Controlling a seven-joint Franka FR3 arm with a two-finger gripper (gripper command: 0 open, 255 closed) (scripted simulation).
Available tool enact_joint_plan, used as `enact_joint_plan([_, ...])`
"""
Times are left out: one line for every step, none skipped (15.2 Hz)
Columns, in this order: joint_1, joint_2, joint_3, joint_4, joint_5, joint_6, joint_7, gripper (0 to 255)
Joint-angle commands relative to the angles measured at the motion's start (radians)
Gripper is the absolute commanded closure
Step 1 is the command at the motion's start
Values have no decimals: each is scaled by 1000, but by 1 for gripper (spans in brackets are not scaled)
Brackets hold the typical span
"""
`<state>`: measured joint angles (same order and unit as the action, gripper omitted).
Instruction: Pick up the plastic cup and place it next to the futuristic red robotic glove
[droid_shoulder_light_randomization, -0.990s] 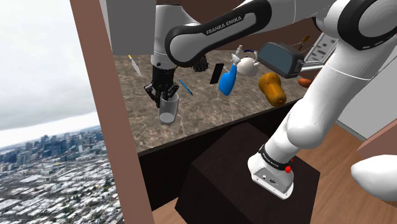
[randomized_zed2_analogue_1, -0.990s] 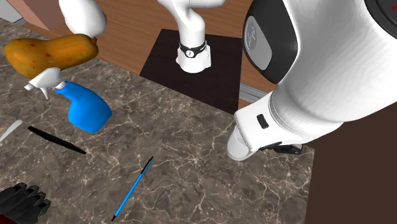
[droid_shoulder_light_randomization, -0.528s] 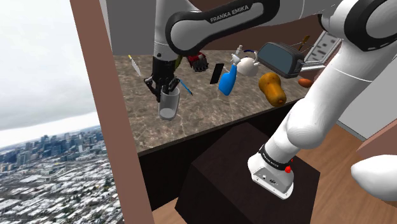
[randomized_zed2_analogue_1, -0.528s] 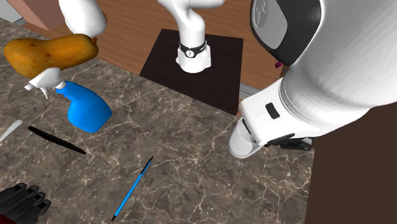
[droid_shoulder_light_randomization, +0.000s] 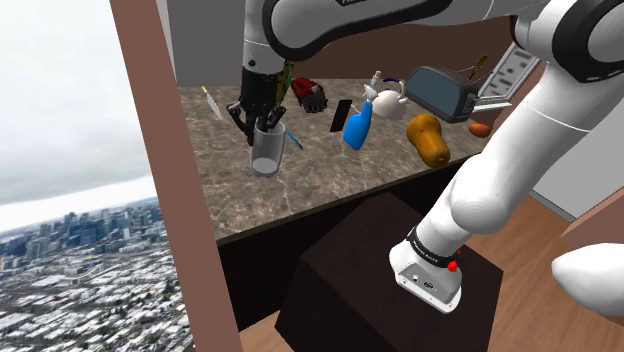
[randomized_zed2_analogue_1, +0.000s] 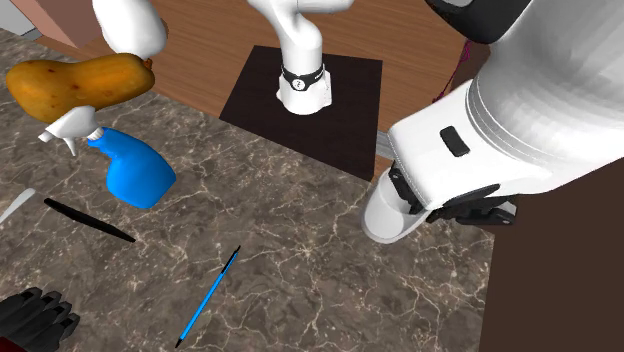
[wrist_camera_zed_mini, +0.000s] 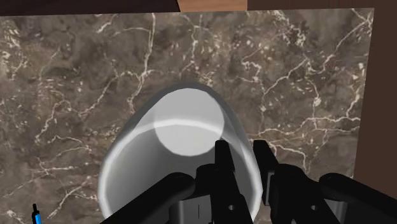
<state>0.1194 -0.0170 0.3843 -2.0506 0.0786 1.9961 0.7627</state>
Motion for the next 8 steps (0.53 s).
enact_joint_plan([0, -11, 0, 15, 3, -25, 0, 255])
enact_joint_plan([0, -14, -1, 25, 4, -38, 0, 255])
enact_joint_plan([-1, -18, -1, 34, 5, -51, 0, 255])
enact_joint_plan([-1, -21, -1, 44, 6, -65, 0, 255])
enact_joint_plan([-1, -24, -2, 55, 7, -78, 0, 255])
enact_joint_plan([-2, -27, -2, 65, 8, -91, 0, 255])
enact_joint_plan([-2, -30, -3, 76, 8, -104, 0, 255])
enact_joint_plan([-2, -33, -3, 87, 9, -117, 0, 255])
